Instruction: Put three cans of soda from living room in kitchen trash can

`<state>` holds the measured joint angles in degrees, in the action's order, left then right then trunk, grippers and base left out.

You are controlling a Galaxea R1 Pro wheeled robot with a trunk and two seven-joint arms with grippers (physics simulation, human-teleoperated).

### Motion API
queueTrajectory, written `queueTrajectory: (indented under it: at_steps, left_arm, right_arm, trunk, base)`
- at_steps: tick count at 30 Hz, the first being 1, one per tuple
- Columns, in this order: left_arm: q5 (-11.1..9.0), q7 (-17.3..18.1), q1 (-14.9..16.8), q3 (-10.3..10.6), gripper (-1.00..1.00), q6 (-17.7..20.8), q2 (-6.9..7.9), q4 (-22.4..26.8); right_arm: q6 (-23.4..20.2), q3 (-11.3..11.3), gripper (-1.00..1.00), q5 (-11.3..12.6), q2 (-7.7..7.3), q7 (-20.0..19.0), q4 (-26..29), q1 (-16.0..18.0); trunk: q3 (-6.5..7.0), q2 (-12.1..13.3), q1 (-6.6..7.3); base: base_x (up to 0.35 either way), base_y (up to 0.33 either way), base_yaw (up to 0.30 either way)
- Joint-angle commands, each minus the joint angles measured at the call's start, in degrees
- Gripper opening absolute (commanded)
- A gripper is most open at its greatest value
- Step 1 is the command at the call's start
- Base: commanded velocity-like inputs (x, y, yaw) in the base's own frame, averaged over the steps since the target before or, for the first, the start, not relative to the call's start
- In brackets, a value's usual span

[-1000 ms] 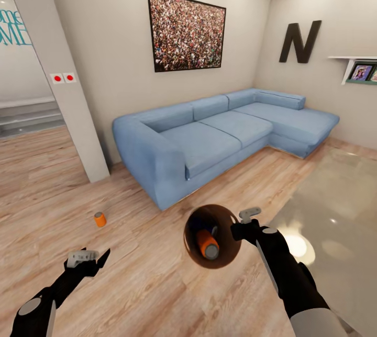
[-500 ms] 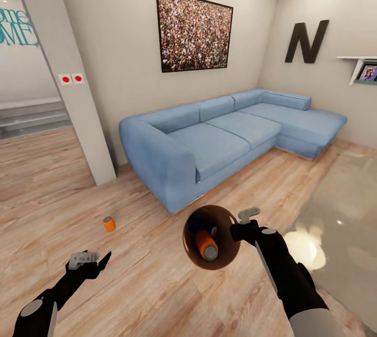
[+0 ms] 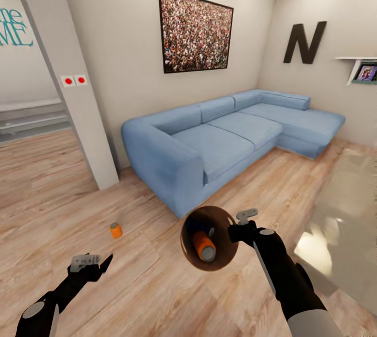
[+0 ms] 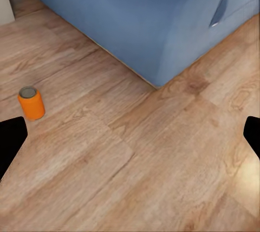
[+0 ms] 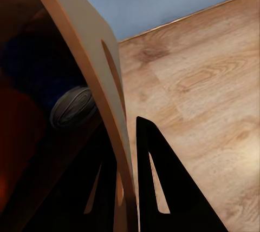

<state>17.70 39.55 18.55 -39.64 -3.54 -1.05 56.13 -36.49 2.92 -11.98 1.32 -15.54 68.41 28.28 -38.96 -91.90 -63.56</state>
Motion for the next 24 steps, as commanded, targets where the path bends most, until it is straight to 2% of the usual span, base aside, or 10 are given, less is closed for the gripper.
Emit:
queueTrajectory:
  at_steps: [1, 21, 24]
  left_arm:
    - [0.0, 0.0, 0.0, 0.0, 1.00, 0.0, 0.00, 0.0]
    - [0.0, 0.0, 0.0, 0.0, 1.00, -0.1, 0.01, -0.1]
    - [0.0, 0.0, 0.0, 0.0, 1.00, -0.1, 0.03, -0.1]
  right_arm:
    - [-0.1, 0.0, -1.00, 0.7, 0.10, -0.3, 0.1, 0.0]
    - [-0.4, 0.1, -1.00, 0.8, 0.54, -0.6, 0.1, 0.0]
    - [-0.8, 0.1, -1.00, 3.5, 0.56, -3.0, 0.1, 0.0]
  trunk:
    - [0.05, 0.0, 0.00]
    - [1.00, 0.0, 0.00]
    - [1.13, 0.0, 0.00]
  base:
    - [0.081, 0.311, -0.194]
    - [0.090, 0.306, -0.219]
    - [0.098, 0.296, -0.235]
